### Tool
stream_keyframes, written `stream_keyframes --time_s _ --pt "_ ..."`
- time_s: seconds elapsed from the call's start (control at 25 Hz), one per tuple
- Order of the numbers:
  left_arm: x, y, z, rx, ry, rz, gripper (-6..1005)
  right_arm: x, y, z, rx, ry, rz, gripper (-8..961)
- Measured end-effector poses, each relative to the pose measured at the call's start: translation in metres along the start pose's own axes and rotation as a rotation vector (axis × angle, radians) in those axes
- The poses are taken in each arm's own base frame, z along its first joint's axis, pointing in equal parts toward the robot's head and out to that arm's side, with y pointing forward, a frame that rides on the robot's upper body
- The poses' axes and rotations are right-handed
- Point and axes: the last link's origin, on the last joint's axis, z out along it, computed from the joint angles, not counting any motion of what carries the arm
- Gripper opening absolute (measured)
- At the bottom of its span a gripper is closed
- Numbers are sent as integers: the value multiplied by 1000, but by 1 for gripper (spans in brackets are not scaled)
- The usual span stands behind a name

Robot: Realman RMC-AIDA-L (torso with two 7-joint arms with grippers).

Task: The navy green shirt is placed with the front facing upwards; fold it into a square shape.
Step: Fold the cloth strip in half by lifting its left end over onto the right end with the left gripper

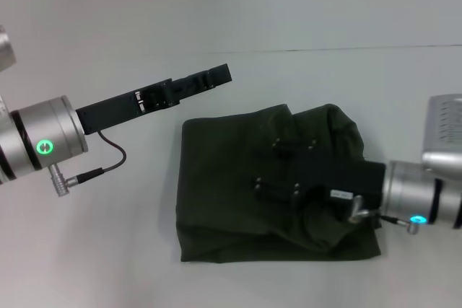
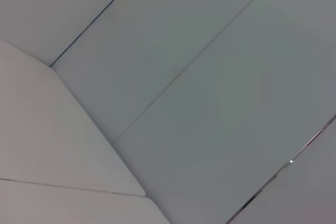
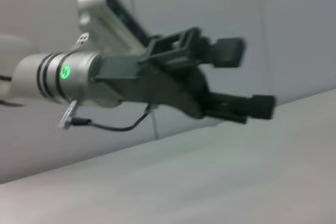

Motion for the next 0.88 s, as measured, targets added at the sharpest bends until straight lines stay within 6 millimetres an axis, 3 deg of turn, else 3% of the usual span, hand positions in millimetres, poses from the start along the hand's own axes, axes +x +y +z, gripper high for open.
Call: stream_keyframes --time_s 0.28,0.6,0.88 --pt "-1 0 -1 -1 0 5 884 17 -5 10 83 76 46 610" --pt "-6 -1 -2 0 -40 40 884 33 -21 -29 289 23 125 610" --pt "-11 -5 -40 -9 -228 252 883 48 -27 -52 411 18 177 609"
